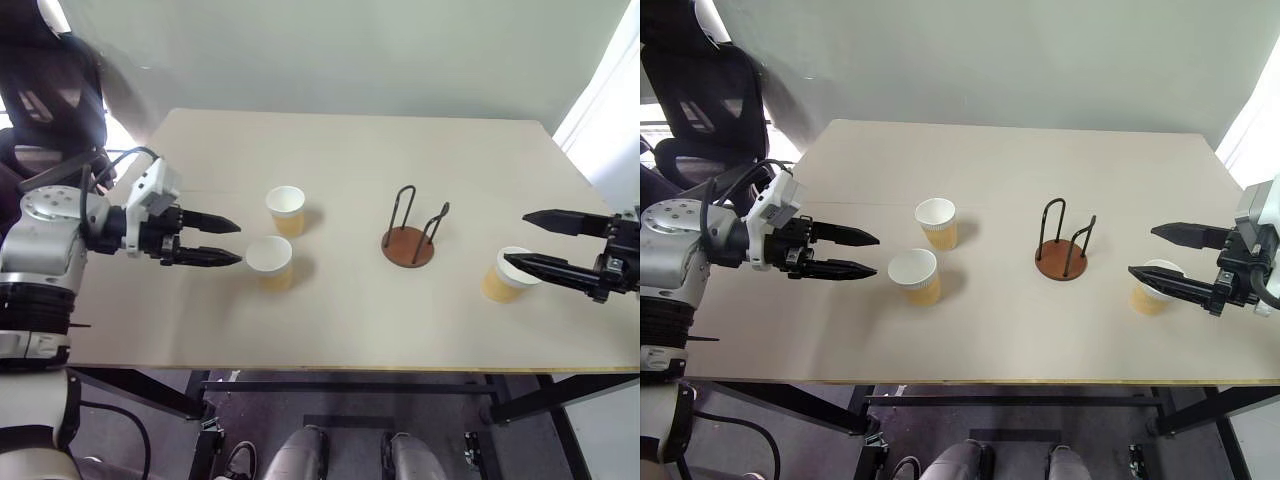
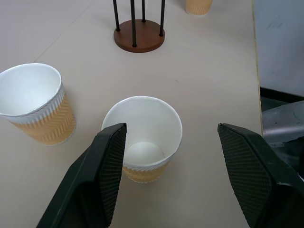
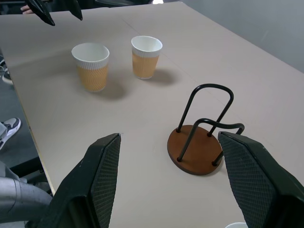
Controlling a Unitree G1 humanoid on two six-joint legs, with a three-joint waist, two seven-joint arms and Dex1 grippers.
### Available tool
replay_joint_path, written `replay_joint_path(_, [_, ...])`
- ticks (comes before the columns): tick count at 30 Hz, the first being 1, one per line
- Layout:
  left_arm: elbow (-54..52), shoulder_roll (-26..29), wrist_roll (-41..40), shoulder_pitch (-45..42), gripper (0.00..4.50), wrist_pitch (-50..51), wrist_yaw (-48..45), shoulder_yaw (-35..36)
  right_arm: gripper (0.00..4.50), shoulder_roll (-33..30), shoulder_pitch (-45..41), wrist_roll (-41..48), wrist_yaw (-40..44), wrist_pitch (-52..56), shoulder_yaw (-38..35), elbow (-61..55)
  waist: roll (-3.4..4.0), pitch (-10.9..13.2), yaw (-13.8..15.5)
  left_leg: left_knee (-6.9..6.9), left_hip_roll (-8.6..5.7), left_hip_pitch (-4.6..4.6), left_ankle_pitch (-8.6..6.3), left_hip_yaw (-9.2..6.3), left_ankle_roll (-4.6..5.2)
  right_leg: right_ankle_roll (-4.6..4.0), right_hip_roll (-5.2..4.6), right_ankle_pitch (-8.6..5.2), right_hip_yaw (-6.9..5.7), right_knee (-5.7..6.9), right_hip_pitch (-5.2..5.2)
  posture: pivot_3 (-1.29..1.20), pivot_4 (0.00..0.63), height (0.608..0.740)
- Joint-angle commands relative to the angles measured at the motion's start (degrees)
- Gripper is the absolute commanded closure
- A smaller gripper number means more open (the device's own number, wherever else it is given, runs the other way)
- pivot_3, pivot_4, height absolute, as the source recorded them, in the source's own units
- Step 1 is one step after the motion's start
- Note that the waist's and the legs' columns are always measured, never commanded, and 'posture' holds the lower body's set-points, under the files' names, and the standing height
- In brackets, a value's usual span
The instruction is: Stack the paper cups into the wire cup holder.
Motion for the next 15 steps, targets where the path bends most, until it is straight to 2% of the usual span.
replay_joint_path(1, [-1.12, 0.79, -0.22, -0.66, 1.24, -0.09, -1.79, 1.98, 1.14, -0.63, -0.65, -0.02, 0.08, -0.55, -1.38, -0.59, 0.0, 0.0, 0.0, 0.0, 0.0, 0.0, 0.0, 0.0, 0.0, 0.0, 0.0, 0.0, 0.0, 0.0, 0.0, 0.0, 0.15, 0.74])
replay_joint_path(8, [-0.74, 1.02, -0.34, -1.98, 1.24, -0.75, -1.8, 1.34, 1.14, -0.15, 0.23, 0.38, -0.45, 0.13, -2.42, -1.57, 0.0, 0.0, 0.0, -0.01, 0.0, 0.0, -0.01, 0.0, 0.0, 0.0, 0.0, 0.0, 0.0, 0.0, 0.0, 0.0, 0.15, 0.74])
replay_joint_path(15, [-2.72, 1.75, -2.64, -3.5, 1.24, -0.35, -1.8, 1.46, 1.14, 0.22, -0.72, 2.36, -4.66, 3.02, -3.65, -3.63, 0.0, 0.0, -0.01, -0.01, 0.0, -0.01, -0.01, 0.01, 0.01, 0.0, 0.0, 0.0, 0.01, -0.01, -0.01, 0.0, 0.15, 0.74])
